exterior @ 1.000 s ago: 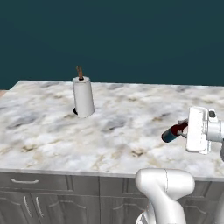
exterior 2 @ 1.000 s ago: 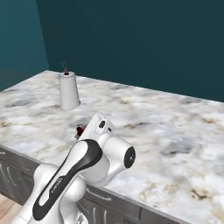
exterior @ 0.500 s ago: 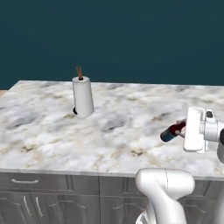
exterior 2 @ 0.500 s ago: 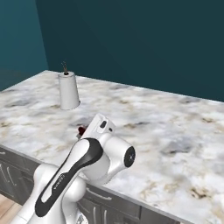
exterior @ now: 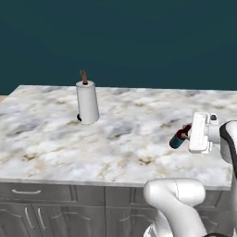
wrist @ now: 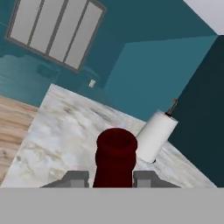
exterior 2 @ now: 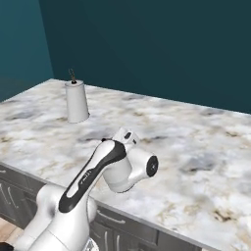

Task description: Move the drinks to the dining counter.

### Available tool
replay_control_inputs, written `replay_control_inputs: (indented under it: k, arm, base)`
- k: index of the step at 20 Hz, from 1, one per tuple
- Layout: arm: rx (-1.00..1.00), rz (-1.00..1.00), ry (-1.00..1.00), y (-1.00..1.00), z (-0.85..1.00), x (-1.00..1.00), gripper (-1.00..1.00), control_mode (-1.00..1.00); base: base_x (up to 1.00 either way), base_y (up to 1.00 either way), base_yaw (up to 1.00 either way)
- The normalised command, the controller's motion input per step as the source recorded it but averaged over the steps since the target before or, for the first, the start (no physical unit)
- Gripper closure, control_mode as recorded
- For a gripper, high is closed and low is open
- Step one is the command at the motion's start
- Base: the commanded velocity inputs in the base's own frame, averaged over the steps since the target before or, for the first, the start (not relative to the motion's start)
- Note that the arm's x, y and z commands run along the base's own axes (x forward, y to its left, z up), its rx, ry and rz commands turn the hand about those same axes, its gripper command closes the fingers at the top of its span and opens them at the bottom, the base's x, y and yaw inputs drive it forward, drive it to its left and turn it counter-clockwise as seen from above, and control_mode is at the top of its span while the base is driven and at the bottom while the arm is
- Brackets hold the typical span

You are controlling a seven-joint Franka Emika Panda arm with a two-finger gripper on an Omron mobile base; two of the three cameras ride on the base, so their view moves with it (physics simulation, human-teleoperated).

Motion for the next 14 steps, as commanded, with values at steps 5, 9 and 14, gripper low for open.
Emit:
replay_control_inputs:
  k: [5, 9, 14]
  arm:
    - [0.05, 0.00, 0.26, -0.42, -0.02, 0.37, 1.00, -1.00]
    - [0.00, 0.00, 0.10, -0.10, -0.22, 0.15, 1.00, -1.00]
    - [0.00, 0.00, 0.01, 0.00, -0.38, 0.15, 1.00, -1.00]
  base:
    - [0.00, 0.00, 0.00]
    - [0.00, 0.00, 0.00]
    - [0.00, 0.00, 0.00]
